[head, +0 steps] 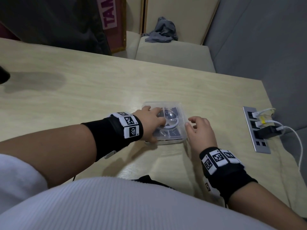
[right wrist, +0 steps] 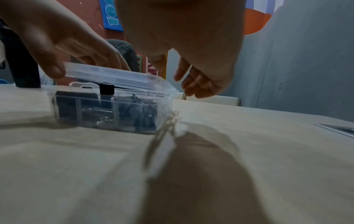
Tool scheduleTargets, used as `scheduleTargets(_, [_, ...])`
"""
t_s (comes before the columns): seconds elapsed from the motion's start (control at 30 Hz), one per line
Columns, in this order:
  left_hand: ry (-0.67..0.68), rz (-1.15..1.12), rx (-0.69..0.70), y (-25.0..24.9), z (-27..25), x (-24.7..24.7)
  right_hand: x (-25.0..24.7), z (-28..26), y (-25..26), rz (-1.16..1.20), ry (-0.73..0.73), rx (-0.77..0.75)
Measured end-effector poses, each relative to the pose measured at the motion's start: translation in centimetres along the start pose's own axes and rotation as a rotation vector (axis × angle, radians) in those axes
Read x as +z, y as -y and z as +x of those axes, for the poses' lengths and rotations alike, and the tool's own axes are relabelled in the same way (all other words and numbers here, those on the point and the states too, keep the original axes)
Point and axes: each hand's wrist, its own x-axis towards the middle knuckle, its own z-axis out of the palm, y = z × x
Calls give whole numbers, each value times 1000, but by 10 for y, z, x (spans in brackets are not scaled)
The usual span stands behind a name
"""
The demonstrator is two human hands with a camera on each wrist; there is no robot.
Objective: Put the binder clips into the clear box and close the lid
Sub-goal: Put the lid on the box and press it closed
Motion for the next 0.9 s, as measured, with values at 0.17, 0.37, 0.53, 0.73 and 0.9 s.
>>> scheduleTargets(0.17, [-21,45,16,-2,-1,3,3,6,12,-42,61,52])
scheduleTargets(0.37, [-57,-114,-65,5,-1,-1,3,10,14,-70,104,86])
scheduleTargets(0.53, [-218,-366,-340,25,1,-4,5,9,14,-91,121,106])
scheduleTargets(0.73, [-126,-441,-374,32,4,-10,3,9,17,-91,133,118])
scheduleTargets(0.9, [-81,-418,-351,26,2,-14,5,11,16,-37,85,132])
